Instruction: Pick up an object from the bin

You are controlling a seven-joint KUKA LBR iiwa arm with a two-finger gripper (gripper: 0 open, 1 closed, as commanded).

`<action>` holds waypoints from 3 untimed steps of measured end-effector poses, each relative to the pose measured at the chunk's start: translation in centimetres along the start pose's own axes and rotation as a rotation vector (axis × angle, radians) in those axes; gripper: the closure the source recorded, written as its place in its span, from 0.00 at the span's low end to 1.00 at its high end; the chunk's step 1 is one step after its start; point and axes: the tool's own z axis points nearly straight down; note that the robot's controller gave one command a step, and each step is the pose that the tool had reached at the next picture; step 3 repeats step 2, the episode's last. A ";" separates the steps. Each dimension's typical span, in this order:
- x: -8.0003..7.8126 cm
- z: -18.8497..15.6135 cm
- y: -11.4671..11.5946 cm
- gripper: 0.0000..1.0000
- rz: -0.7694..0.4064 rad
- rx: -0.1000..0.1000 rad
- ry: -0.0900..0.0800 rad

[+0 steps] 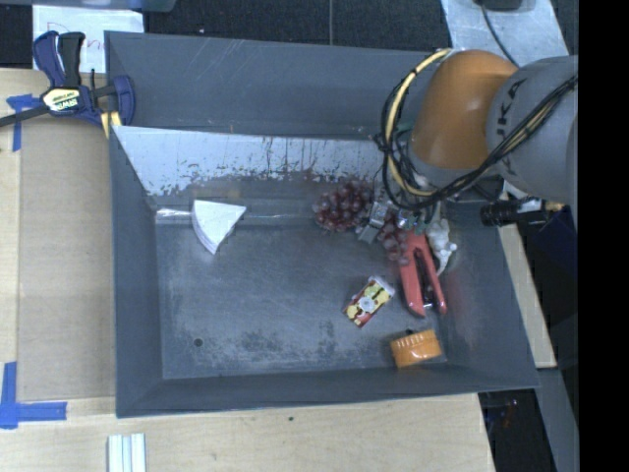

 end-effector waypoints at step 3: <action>-0.1 -4.5 0.0 1.00 -0.001 0.000 0.002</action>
Offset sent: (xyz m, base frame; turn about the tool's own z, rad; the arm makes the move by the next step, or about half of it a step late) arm -0.0009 -0.0002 0.0582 -0.0002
